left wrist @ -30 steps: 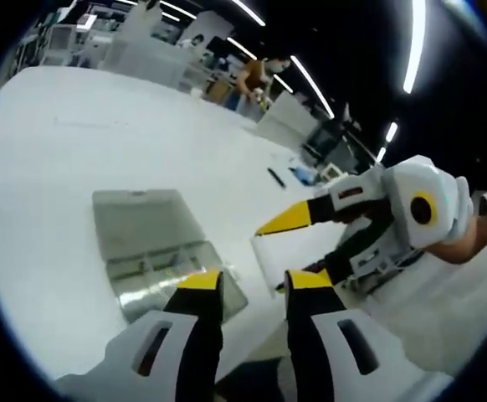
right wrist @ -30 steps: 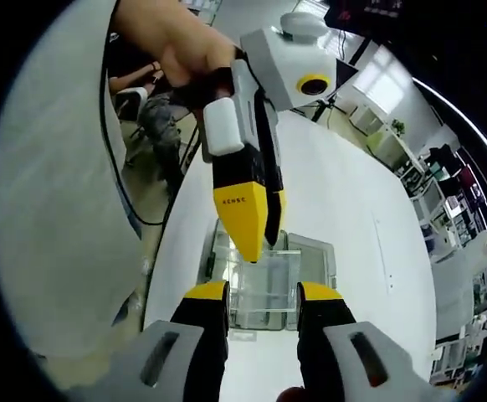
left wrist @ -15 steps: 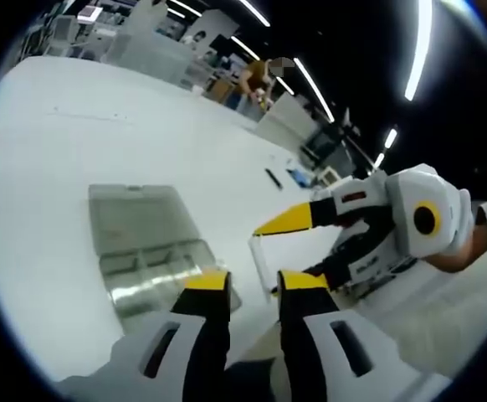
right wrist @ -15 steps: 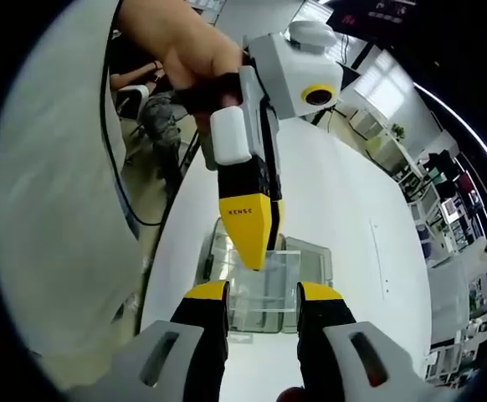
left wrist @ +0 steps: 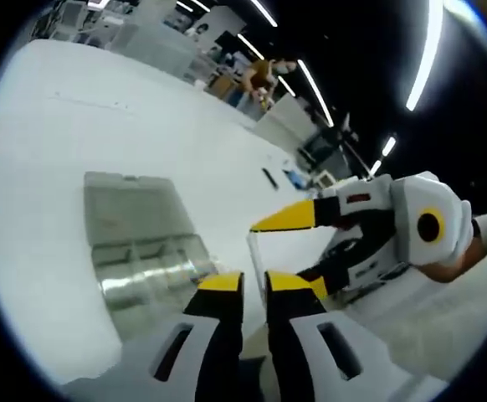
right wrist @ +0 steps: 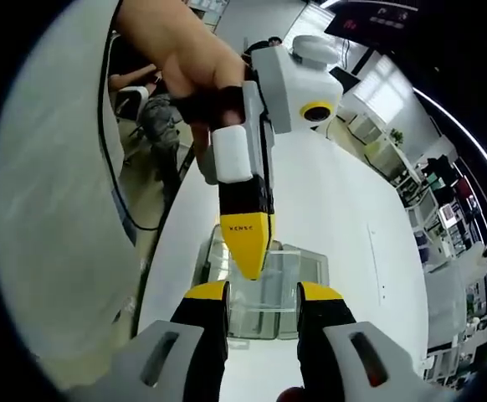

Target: Insert the divider into the dual guide fixture by aligning both edges with the guide slots and pushing it downward to the bottom, including one-sided entry, uneven engagement, binding, and posture correction.

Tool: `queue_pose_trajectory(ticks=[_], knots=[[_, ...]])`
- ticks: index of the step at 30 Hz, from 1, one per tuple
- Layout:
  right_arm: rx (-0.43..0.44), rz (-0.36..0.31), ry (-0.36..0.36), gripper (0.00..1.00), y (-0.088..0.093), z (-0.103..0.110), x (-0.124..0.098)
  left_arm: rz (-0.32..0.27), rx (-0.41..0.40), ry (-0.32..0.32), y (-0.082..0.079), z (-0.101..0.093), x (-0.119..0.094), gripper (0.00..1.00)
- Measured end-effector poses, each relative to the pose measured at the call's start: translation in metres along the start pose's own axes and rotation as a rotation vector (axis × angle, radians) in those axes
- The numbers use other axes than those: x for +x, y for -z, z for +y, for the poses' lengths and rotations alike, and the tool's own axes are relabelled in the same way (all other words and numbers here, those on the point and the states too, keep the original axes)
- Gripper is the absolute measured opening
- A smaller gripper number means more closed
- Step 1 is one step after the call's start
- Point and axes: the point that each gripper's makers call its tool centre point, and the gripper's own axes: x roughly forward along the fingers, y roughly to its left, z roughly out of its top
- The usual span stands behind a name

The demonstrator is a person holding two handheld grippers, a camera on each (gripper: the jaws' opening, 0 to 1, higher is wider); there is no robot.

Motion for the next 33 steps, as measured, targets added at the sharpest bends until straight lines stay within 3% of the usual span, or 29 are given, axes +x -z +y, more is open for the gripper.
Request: queue_pose_trajectory(ticks=[20, 33], knots=[[-0.010, 0.002, 0.007, 0.27, -0.0036, 0.0013, -0.0014, 0.003, -0.062, 0.032, 0.0020, -0.0059, 0.0019, 0.00], [-0.009, 0.007, 0.014, 0.27, -0.0020, 0.0029, -0.0038, 0.014, -0.052, 0.034, 0.0062, -0.0095, 0.0033, 0.00]])
